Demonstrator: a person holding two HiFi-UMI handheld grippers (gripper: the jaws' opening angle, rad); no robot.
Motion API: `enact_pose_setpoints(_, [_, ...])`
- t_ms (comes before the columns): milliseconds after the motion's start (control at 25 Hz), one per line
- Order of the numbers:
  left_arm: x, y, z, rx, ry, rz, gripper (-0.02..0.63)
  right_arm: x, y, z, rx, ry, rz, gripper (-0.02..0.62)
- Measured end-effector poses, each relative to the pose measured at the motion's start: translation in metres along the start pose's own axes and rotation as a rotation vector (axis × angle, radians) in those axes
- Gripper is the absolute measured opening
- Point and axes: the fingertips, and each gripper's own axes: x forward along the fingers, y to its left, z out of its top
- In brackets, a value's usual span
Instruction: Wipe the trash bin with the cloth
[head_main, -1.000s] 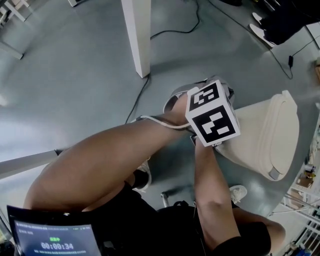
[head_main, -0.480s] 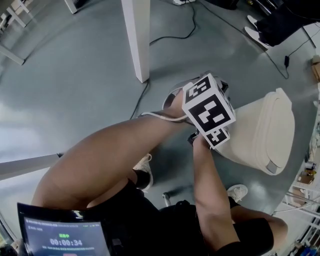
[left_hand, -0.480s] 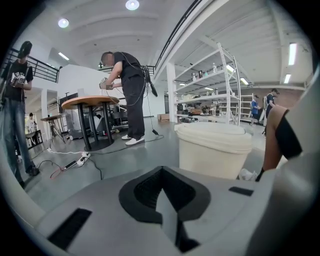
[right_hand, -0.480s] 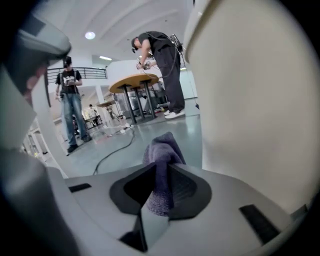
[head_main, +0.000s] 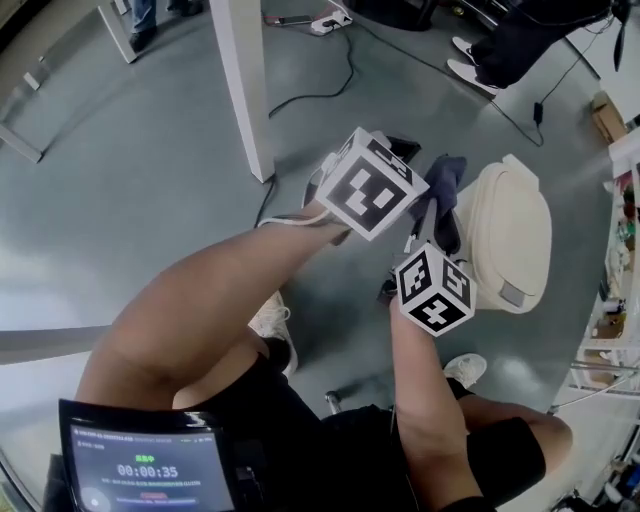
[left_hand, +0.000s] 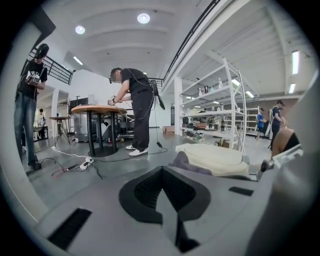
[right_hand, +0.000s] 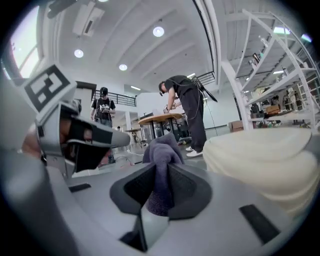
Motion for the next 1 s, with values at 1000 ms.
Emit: enact_pose_setpoints(1000, [-0.055,-0.209,0.089,-0.065,-0.209,-0.007,0.000,-0.210,-0.154,0.158,-0.323,-0.026,-0.005,0.069])
